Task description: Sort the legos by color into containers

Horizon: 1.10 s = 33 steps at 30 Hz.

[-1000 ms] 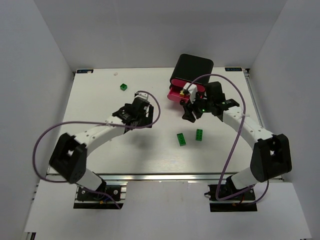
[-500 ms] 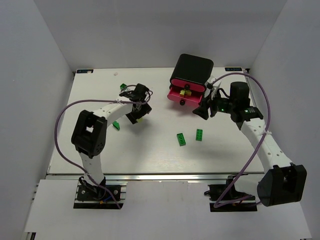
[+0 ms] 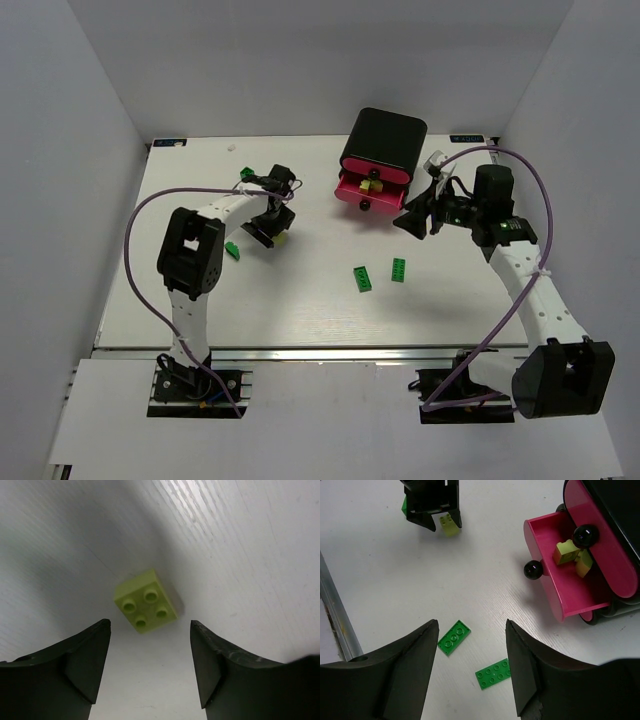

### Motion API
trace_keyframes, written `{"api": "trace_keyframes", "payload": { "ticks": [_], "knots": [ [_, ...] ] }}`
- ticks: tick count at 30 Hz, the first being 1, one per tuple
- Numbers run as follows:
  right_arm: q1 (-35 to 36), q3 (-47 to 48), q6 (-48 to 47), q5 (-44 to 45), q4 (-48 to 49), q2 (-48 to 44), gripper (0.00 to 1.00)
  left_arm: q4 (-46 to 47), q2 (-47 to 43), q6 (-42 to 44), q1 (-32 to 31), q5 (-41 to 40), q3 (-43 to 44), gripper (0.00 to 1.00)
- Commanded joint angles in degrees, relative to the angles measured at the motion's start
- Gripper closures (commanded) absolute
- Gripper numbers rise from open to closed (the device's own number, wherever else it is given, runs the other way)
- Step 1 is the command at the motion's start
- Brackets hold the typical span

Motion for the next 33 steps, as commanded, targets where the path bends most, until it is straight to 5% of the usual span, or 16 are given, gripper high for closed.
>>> {"api": "trace_keyframes", "payload": {
  "ticks": [1, 13, 17, 21, 29, 33],
  "knots": [
    [-1.21, -0.80, 0.82, -2.54, 1.33, -1.37, 0.38, -1.46, -0.49, -2.15, 1.63, -1.75, 1.25, 0.26],
    [-3.40, -1.15, 1.26, -4.47, 1.59, -1.55, 0.39, -0.76, 3.11, 0.22, 3.22, 1.86, 3.88, 0.46],
    [-4.02, -1.24, 1.26, -4.74, 1.59, -1.46, 0.39, -0.06, 1.80, 2.59, 3.22, 2.30, 4.67, 0.67],
    [-4.37, -1.33, 1.26, -5.18, 1.68, -1.90, 0.39, 4.49, -2.41, 14.77, 1.47, 2.56, 6.34, 1.00],
    [-4.72, -1.68, 1.44, -4.74, 2.03, -1.63, 0.42, 31.03, -11.74, 25.19, -0.73, 23.29, 0.01, 1.00],
    [-5.51, -1.94, 1.61, -4.65, 2.38, -1.54, 0.42, 32.64, -8.67, 23.61, -1.96, 27.87, 5.19, 1.00]
  ]
}}
